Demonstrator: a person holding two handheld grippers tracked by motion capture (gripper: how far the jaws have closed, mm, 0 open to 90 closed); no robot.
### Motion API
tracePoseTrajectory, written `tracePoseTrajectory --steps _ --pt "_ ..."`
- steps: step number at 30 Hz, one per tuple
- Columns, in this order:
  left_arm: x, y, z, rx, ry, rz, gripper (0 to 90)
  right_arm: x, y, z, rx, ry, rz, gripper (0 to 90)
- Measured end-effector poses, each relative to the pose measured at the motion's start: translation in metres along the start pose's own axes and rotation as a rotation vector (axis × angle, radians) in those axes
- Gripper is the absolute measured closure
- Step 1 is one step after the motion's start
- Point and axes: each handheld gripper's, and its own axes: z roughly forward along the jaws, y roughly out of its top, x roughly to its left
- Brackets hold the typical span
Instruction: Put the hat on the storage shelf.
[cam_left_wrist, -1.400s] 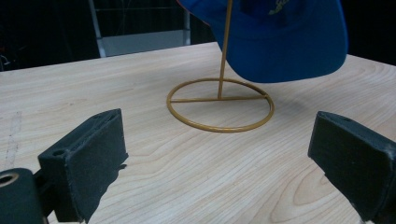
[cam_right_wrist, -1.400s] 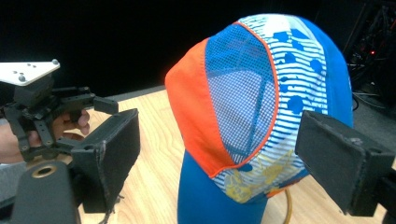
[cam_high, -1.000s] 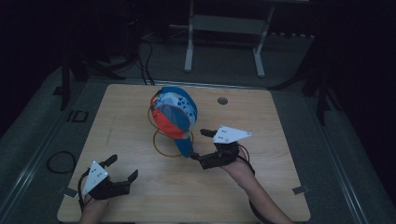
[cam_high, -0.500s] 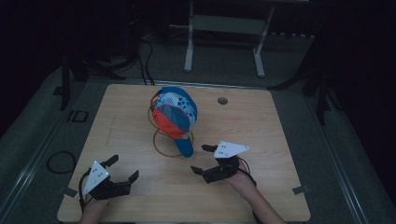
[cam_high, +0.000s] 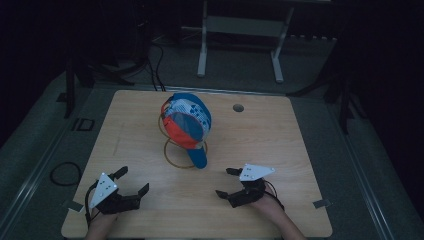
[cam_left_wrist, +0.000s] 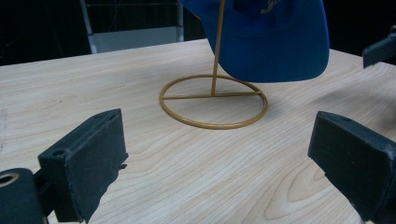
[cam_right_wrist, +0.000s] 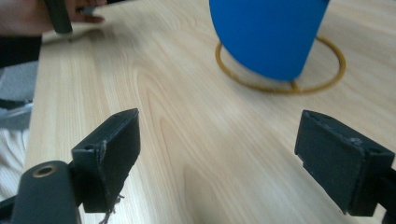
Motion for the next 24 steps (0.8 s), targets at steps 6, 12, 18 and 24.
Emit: tracePoseTrajectory --steps 6,12,18,24 --pt "0.0 0.0 0.001 0.006 -0.004 0.0 4.5 -0.003 -0.014 -0.007 0.004 -0.013 0.022 14.4" --pt "0.0 -0.001 0.001 0.008 -0.005 -0.004 4.5 -0.006 -0.024 -0.011 0.023 -0.04 0.02 14.6" --pt "0.001 -0.001 0.0 0.008 -0.009 -0.006 4.5 -0.008 -0.027 -0.012 0.016 -0.061 0.027 14.9" --pt "0.001 -0.001 0.0 0.006 -0.011 -0.005 4.8 -0.008 -0.027 -0.011 0.018 -0.061 0.029 14.9"
